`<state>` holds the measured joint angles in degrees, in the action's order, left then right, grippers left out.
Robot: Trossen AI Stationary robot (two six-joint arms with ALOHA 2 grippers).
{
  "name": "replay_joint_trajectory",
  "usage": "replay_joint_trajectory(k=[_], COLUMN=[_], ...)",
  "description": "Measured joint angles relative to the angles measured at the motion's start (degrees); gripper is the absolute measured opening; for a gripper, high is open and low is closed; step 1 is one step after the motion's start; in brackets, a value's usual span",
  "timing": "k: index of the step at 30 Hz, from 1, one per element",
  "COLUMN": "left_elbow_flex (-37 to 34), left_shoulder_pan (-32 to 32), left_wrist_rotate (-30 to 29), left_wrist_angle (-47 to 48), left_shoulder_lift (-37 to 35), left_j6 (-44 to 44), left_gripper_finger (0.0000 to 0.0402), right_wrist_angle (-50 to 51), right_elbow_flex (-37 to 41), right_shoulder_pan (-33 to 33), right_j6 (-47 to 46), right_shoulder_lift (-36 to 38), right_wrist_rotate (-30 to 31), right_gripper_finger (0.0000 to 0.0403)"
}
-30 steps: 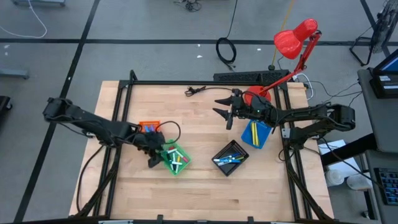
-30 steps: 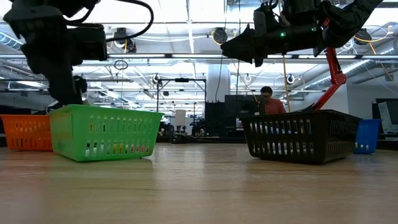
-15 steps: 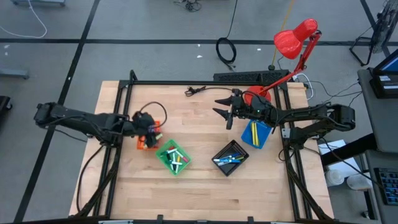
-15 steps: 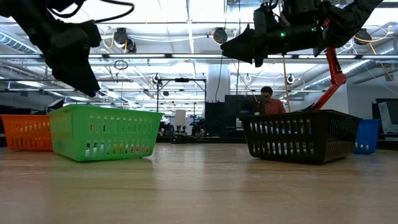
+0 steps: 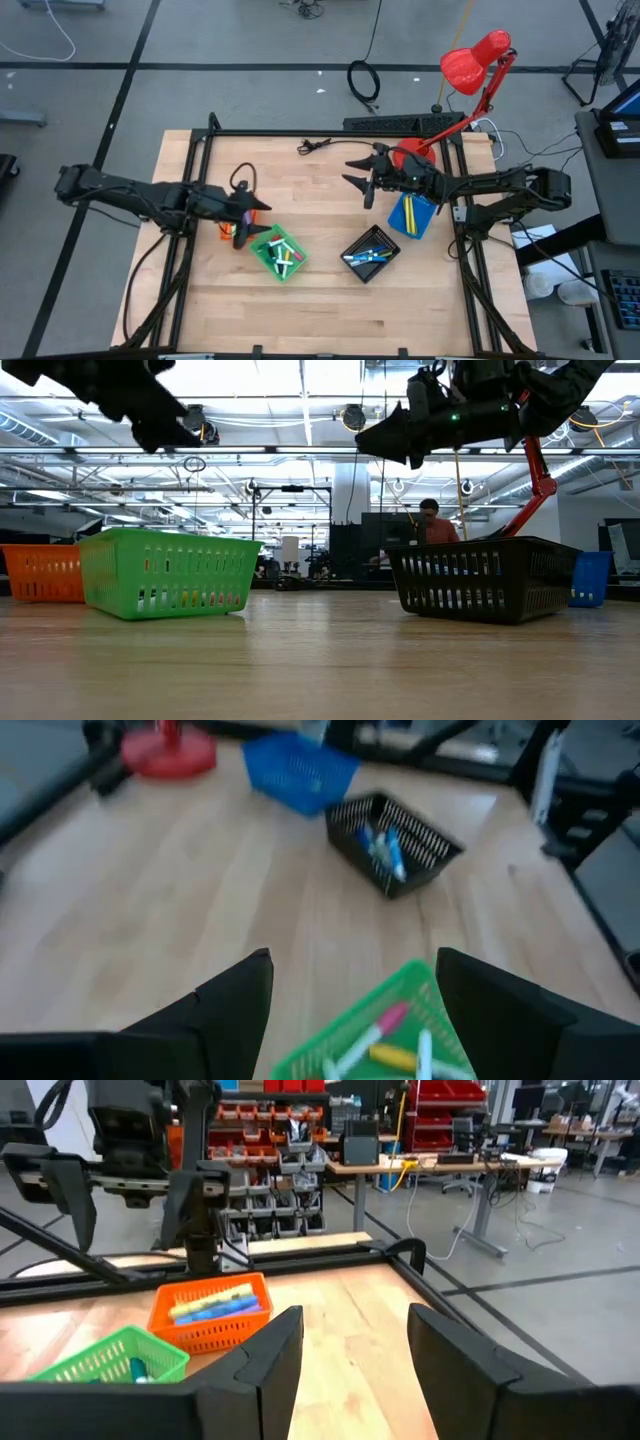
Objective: Pick & Place Markers
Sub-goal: Return to Home Position
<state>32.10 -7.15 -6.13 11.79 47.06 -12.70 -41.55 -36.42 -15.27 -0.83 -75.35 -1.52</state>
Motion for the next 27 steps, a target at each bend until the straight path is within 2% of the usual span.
replay_joint_trajectory(k=[6, 13, 18, 22, 24, 27], left_elbow_flex=[0.0, 0.0, 0.0, 0.0, 0.0, 0.0], left_shoulder_pan=[0.2, 0.2, 0.2, 0.2, 0.5, 1.5], left_wrist_rotate=[-0.3, -2.0, -7.6, -14.8, -17.0, -17.3], left_wrist_angle=[0.0, 6.6, 11.4, 13.6, 13.5, 13.4], left_shoulder_lift=[-7.2, -18.9, -22.6, -23.4, -24.0, -25.0], left_j6=[7.2, 19.7, 19.0, 17.2, 16.8, 16.9], left_gripper_finger=[0.0283, 0.0281, 0.0285, 0.028, 0.0278, 0.0279], right_wrist_angle=[1.3, 12.2, 24.0, 35.3, 38.9, 39.2], right_elbow_flex=[0.0, 0.0, 0.0, 0.0, 0.1, 2.1], right_shoulder_pan=[0.0, -0.1, -0.2, -0.2, -0.2, -0.1], right_j6=[0.8, 4.9, 10.4, 7.7, 6.9, 7.0], right_shoulder_lift=[2.7, 13.1, 20.4, 25.2, 27.2, 29.7], right_wrist_rotate=[0.0, 0.0, 0.6, 7.7, 9.9, 9.9], right_gripper_finger=[0.0169, 0.0169, 0.0169, 0.0169, 0.0169, 0.0169])
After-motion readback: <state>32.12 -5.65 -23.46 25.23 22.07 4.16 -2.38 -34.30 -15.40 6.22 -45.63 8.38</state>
